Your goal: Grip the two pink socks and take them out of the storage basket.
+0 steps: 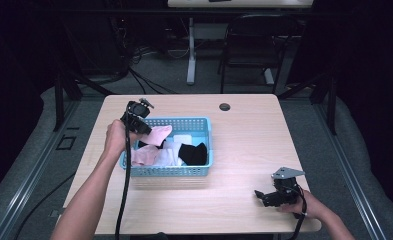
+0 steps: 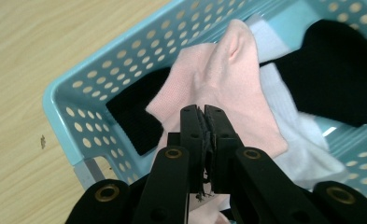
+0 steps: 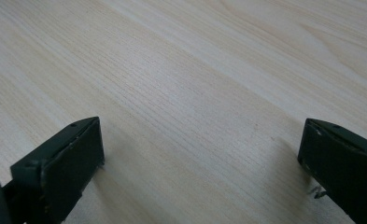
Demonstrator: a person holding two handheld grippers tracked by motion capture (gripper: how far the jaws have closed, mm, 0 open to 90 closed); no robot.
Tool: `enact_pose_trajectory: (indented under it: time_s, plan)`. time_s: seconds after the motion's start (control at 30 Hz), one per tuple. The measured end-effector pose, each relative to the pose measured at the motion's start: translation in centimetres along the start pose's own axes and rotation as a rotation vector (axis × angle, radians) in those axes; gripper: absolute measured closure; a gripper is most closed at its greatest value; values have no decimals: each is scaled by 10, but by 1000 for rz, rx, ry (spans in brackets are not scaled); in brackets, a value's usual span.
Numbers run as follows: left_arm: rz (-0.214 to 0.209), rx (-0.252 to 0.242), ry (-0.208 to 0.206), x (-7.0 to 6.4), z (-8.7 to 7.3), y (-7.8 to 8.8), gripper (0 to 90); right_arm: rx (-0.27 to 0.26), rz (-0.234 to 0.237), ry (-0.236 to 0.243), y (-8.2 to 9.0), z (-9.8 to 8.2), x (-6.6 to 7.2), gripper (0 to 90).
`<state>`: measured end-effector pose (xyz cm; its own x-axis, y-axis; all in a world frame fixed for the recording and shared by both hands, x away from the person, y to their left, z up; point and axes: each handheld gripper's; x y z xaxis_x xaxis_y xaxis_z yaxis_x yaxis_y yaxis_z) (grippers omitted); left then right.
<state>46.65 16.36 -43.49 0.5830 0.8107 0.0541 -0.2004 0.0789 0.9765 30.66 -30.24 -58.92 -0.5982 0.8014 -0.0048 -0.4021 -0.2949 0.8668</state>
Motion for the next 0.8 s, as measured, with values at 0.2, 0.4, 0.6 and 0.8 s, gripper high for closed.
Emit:
enact_pose_trajectory:
  time_s: [0.2, 0.4, 0.6, 0.8]
  plan:
    - [15, -28, -18, -4, 1, 15, 874, -1, 1, 0, 0, 0, 0, 0]
    - [14, -46, -18, -4, 0, 28, 874, 3, -3, 2, 0, 0, 0, 0]
    - [20, -70, -27, -2, -5, 42, 874, 5, -4, 2, 0, 0, 0, 0]
    - [29, -80, -16, 7, -11, 55, 874, 5, -5, 3, 0, 0, 0, 0]
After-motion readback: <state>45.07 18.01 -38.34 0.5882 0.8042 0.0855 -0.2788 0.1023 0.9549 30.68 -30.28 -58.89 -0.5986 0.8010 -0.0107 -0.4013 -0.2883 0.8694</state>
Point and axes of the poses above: each handheld gripper's, and its own axes: y roughly backward along the jaws, z roughly out of its top, x roughly to its left, and after that the axes turned 15 degrees about x, right-handed
